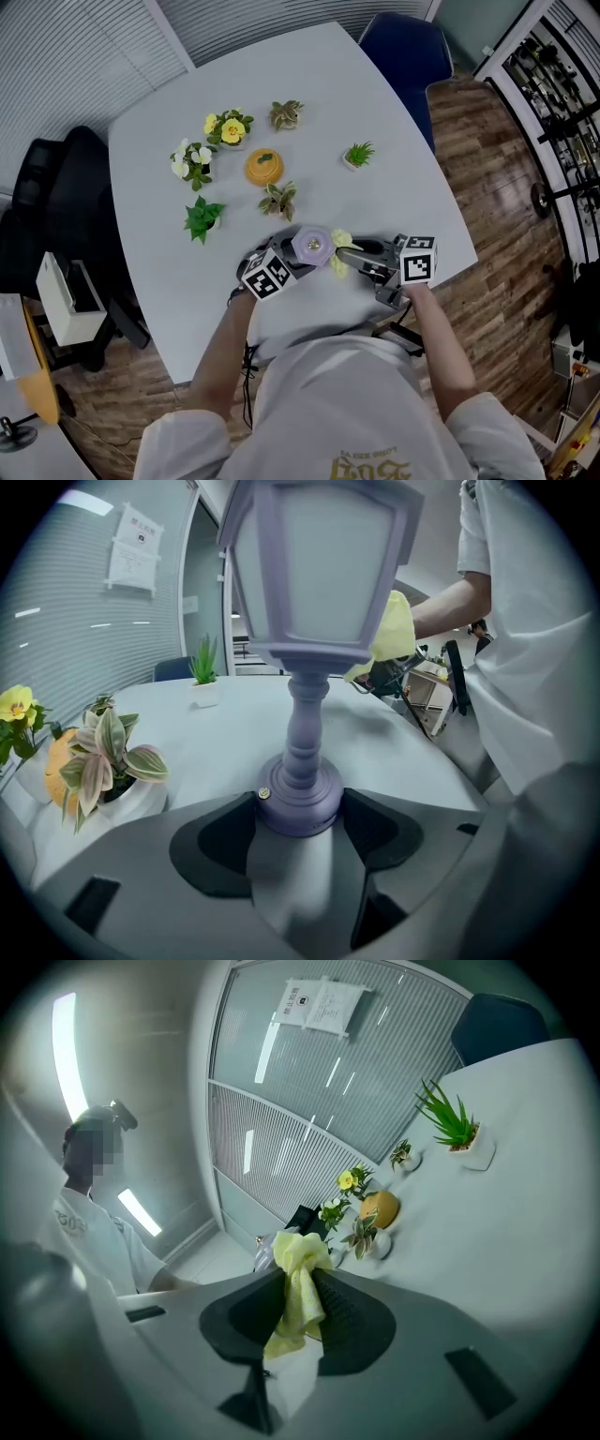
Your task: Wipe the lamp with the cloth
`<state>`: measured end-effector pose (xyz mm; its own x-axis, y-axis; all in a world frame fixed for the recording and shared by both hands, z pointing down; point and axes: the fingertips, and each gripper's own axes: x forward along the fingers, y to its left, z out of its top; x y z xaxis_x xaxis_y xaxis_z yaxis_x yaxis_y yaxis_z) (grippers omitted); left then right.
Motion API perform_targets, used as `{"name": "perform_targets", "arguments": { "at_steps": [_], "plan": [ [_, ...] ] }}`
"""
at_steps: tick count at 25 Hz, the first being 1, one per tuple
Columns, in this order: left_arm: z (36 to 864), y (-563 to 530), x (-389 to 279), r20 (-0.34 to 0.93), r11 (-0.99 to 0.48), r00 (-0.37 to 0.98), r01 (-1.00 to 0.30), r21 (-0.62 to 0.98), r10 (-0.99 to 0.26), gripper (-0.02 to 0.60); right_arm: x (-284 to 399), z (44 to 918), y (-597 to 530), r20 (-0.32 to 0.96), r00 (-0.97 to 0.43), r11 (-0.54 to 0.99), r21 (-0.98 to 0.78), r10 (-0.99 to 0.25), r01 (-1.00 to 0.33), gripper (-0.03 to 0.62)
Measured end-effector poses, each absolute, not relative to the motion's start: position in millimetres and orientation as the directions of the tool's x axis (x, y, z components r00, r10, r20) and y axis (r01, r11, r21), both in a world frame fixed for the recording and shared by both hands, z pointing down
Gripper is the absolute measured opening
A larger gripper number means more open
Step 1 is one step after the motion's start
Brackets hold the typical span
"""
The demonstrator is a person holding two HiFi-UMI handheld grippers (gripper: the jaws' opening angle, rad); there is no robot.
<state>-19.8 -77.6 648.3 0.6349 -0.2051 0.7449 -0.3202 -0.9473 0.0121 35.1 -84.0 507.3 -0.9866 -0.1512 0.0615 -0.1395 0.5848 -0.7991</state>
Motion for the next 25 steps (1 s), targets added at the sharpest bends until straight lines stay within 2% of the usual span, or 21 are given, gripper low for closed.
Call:
{"name": "perform_targets", "arguments": {
  "at_steps": [25],
  "plan": [
    [648.7, -77.5, -19.7, 0.749, -0.92, 0.615, -0.391, 0.019, -0.246, 0.299, 34.3, 499.5, -58.7, 0.04, -0.992, 0.595, -0.797, -0.117, -0.102, 0.098]
  ]
}}
